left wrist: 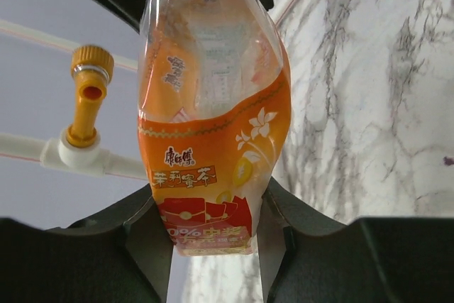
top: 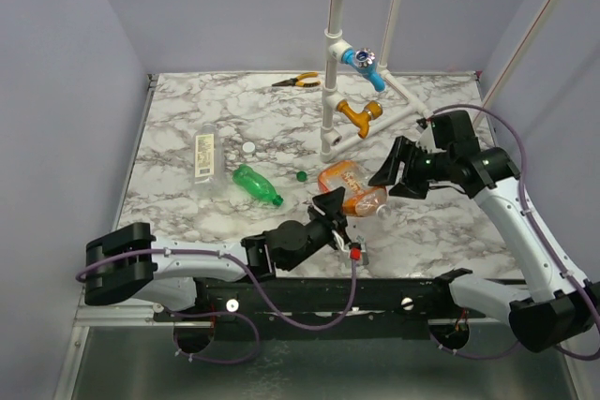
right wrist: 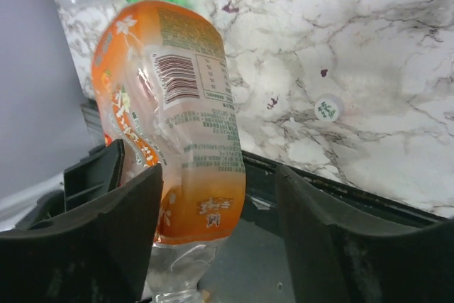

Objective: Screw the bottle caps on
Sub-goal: Pick up the plastic bottle at the center of the board, then screw the bottle cap onto the plastic bottle.

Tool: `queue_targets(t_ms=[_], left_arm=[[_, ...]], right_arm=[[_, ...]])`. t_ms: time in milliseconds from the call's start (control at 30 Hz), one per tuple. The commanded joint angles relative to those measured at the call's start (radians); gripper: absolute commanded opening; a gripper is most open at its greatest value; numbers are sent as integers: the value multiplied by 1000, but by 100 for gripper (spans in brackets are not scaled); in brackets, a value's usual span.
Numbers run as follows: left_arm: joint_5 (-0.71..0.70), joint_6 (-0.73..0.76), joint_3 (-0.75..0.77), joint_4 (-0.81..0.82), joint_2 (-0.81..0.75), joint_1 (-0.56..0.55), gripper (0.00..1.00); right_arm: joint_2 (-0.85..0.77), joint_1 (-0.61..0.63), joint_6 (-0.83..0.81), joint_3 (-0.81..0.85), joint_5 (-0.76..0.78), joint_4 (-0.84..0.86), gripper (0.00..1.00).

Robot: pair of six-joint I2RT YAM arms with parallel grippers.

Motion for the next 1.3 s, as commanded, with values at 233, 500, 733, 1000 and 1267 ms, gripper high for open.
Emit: queue_targets(t_ms=[233, 500, 733, 1000, 1267], left_arm=[[-160, -844, 152, -543, -186, -16, 28], [-237, -1124, 157, -854, -349, -11, 27], [-289, -1325, 150, -1067, -533, -5, 26], [-276, -1342, 171, -1171, -628, -3, 25], [-241, -1331, 198, -1194, -556, -3, 25]], right_arm=[[-211, 2, 24, -79, 373, 123, 81], [-297, 13, 55, -356, 376, 246, 80], [-163, 397, 238, -482, 639, 306, 77], [87, 550, 282, -476, 763, 356, 64], [184, 551, 213, -510, 679, 510, 54]])
